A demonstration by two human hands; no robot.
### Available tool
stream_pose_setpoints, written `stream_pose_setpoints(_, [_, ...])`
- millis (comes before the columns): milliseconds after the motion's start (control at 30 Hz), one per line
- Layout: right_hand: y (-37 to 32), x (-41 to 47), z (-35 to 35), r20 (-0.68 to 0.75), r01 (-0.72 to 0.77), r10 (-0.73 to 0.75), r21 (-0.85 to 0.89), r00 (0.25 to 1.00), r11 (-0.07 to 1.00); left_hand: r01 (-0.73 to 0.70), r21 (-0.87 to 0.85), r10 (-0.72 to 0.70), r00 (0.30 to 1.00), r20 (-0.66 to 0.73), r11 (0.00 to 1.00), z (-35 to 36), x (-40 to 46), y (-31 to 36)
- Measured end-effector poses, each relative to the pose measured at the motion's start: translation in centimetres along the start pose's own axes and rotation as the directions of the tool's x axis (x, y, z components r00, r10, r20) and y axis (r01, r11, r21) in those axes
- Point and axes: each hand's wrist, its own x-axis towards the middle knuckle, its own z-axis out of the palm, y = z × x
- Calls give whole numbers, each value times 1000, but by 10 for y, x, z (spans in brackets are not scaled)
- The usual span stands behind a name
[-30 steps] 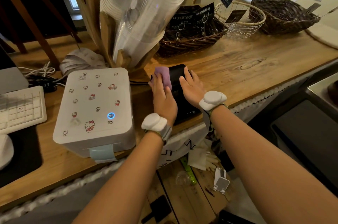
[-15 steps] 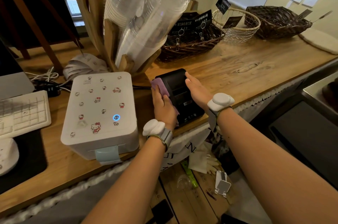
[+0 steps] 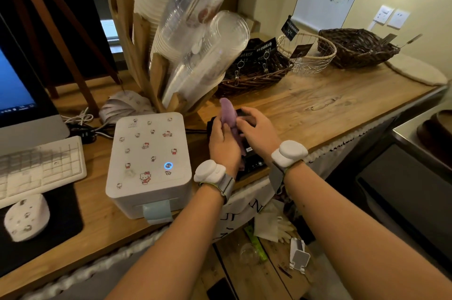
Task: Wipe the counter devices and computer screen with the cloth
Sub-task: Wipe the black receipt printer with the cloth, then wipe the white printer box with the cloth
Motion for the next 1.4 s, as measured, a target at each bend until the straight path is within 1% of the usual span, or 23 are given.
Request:
stream_pose_setpoints(67, [-13,-10,-6,-2,-83,84,130,996,988,-17,-30,18,999,35,999,-8,-8,18])
stream_pose_setpoints(133, [-18,-16,-12,30,-123,119,212,992,970,-11,-47,16,996,93,999,-15,-11,28])
stream_pose_setpoints(233, [-30,-28,-17,13,-165,171,356,985,920,67,-76,-53,983,176,995,-33,-17,45])
stream_pose_setpoints(300, [-43,-36,-15,64,-222,216,440,974,870,91,-59,-75,970,232,994,-46,-18,53])
stream_pose_setpoints(333, [-50,-39,-13,105,-256,235,459,966,851,93,-47,-77,961,267,995,-52,-16,57])
stream_pose_setpoints(400, [-64,-45,-8,145,-310,274,461,951,832,151,-38,-132,941,311,988,-66,-16,72])
stream_pose_setpoints(500, [-83,-48,4,130,-287,256,418,958,862,269,-114,-205,896,394,956,-87,-13,93])
stream_pose_setpoints(633, [-107,-49,15,46,-228,225,331,973,916,150,-10,-135,916,377,989,-127,-3,109])
stream_pose_setpoints(733, [-116,-49,26,72,-243,233,371,970,896,181,-1,-164,894,417,984,-155,5,118])
stream_pose_setpoints(800, [-120,-50,35,87,-240,224,408,971,881,156,-20,-134,904,406,988,-175,9,124])
stream_pose_setpoints(833, [-118,-50,34,107,-230,203,420,973,878,125,-14,-109,913,392,992,-178,9,124])
stream_pose_setpoints(900, [-120,-50,43,140,-192,146,410,979,892,13,80,-42,929,367,997,-198,14,125])
stream_pose_setpoints(967, [-122,-48,58,136,-190,146,404,980,895,-95,173,25,931,365,980,-219,23,124])
stream_pose_setpoints(1000, [-121,-46,68,123,-184,148,383,981,905,-146,216,58,929,365,965,-228,31,122])
stream_pose_setpoints(1033, [-119,-46,77,90,-153,133,283,987,947,-196,274,87,927,365,942,-236,41,118])
stream_pose_setpoints(1067, [-114,-45,84,54,-106,101,91,993,990,-246,357,107,925,365,901,-243,49,114])
stream_pose_setpoints(1100, [-109,-48,92,23,-66,70,-163,997,984,-287,459,114,923,368,841,-250,58,107])
stream_pose_setpoints(1133, [-103,-51,99,16,-31,40,-376,999,926,-313,548,104,920,379,775,-256,67,99])
stream_pose_setpoints(1167, [-99,-57,107,50,14,14,-514,999,858,-332,616,88,916,391,715,-262,76,91])
stream_pose_setpoints(1200, [-94,-62,117,109,77,-15,-589,994,804,-319,647,53,917,396,693,-268,85,82])
stream_pose_setpoints(1300, [-90,-77,155,299,279,-68,-751,952,599,-243,610,-31,915,403,754,-280,107,56])
stream_pose_setpoints(1333, [-88,-79,168,326,310,-68,-786,943,534,-224,585,-47,910,412,779,-281,111,51])
stream_pose_setpoints(1400, [-84,-75,185,314,317,-87,-826,945,466,-195,539,-67,902,427,819,-281,120,44])
